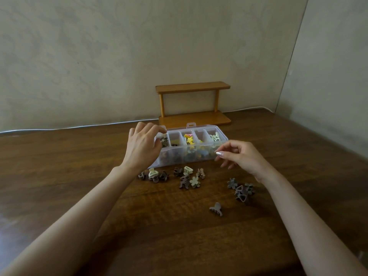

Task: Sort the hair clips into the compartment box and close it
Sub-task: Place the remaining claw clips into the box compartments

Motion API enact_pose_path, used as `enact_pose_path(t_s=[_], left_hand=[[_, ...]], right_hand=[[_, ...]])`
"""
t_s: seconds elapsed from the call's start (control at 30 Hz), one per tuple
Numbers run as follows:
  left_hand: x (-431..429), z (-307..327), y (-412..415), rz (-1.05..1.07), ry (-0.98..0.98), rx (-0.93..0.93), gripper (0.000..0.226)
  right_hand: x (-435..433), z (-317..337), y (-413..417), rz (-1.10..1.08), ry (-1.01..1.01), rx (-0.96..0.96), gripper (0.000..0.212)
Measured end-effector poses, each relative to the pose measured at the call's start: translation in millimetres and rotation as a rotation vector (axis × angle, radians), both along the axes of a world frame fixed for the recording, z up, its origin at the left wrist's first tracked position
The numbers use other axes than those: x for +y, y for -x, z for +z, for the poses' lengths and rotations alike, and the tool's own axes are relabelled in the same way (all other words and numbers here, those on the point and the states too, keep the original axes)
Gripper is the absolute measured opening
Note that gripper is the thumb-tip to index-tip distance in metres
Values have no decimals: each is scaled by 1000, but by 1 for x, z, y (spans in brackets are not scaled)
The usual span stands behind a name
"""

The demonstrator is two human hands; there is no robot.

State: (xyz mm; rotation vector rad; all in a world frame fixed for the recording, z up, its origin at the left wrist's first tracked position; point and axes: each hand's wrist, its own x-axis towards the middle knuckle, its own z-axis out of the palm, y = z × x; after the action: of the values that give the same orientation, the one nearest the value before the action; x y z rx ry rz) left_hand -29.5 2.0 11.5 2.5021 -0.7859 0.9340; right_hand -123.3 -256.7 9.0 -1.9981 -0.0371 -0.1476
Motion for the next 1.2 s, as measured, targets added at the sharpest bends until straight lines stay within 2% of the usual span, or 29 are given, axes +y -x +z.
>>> enact_pose_path(t_s=[0.07, 0.17, 0.33, 0.43, 0.53, 0.73, 0.83, 0.97, 1.07, 1.2], left_hand=[[-8, 0, 8, -51, 76, -63, 18], [-30, 1, 24, -202, 65, -90, 17], [-72, -13, 50, -475, -118, 139, 19], [-90, -25, 54, -506, -240, 251, 28], [-99, -31, 55, -517, -255, 320, 35], [-103, -35, 56, -552, -264, 333, 27], [-98, -28, 56, -536, -198, 284, 22], [-67, 1, 42, -446, 26, 287, 15], [-33, 19, 15, -257, 192, 258, 14], [1, 20, -20, 9, 176, 180, 15]], right_hand=[[-2, 0, 0, -12, 5, 4, 11], [-2, -1, -1, -47, 12, 1, 9], [-1, -3, -1, -88, 37, -20, 7], [-1, -5, -1, -109, 66, -23, 7], [-1, -6, -1, -122, 98, -28, 7], [-1, -6, -1, -110, 126, -20, 8], [-1, -5, -2, -117, 135, -17, 8], [1, -5, 0, -92, 145, -17, 9], [1, -4, -1, -93, 154, 5, 10], [2, -3, -1, -91, 172, 18, 10]])
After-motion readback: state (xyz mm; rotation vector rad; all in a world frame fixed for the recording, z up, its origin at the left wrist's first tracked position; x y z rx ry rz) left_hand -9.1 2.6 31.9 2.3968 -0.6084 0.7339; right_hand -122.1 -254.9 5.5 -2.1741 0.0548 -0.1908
